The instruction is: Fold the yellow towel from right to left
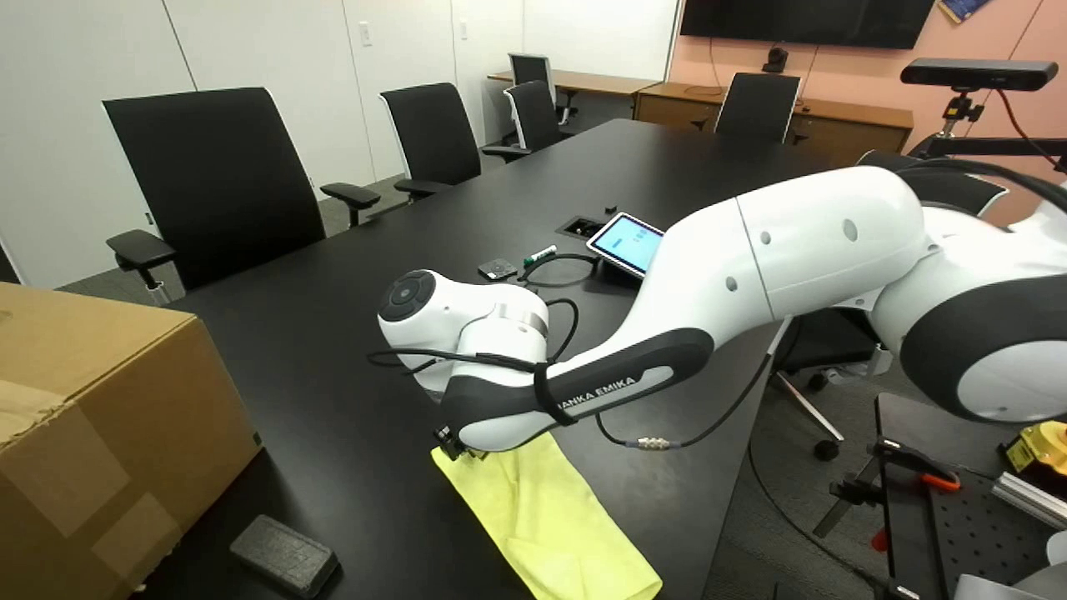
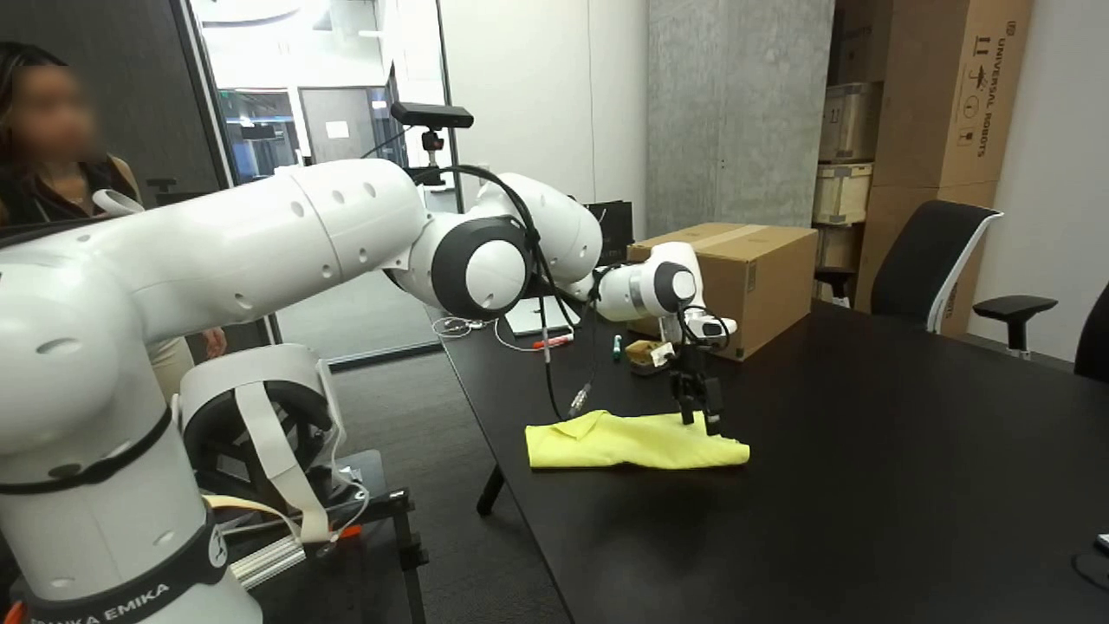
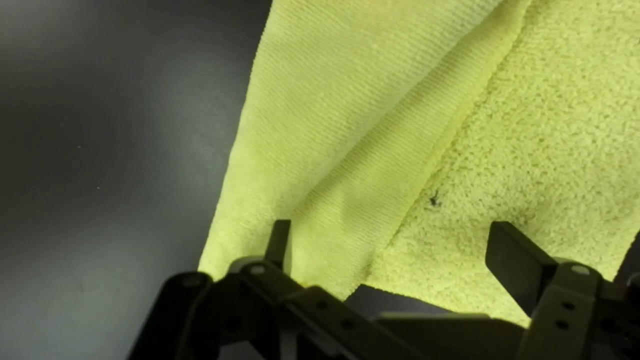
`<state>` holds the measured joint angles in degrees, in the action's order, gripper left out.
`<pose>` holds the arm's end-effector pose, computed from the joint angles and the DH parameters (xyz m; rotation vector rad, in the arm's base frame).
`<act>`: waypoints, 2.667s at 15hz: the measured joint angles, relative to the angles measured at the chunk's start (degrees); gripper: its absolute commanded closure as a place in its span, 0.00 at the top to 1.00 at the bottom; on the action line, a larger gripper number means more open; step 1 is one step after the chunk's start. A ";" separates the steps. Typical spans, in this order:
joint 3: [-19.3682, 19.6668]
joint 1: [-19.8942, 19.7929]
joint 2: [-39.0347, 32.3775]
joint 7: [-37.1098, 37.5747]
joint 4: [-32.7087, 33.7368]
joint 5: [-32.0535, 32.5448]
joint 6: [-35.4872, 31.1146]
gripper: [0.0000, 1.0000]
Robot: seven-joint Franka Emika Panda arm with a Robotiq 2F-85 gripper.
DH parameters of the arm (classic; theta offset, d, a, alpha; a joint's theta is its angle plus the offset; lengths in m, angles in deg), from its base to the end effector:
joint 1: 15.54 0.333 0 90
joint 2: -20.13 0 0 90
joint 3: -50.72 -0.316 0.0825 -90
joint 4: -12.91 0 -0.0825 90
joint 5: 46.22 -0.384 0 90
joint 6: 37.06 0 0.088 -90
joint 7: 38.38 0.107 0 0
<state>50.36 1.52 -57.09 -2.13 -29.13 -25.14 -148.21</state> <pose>0.7483 0.2067 0.0922 2.7763 -0.2431 0.0314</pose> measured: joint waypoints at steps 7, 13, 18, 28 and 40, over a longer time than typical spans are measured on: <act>-0.35 -0.25 8.04 1.21 -16.07 0.21 -8.03 1.00; 1.87 -0.16 14.24 5.70 -28.27 1.62 -15.31 1.00; 5.86 2.20 17.94 7.77 -35.13 2.11 -20.15 1.00; 9.10 4.62 21.52 9.21 -42.73 1.84 -22.56 1.00; 9.83 1.08 20.33 10.45 -45.53 -4.43 -23.38 1.00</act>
<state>60.20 2.60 -36.76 8.32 -74.66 -29.57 -171.58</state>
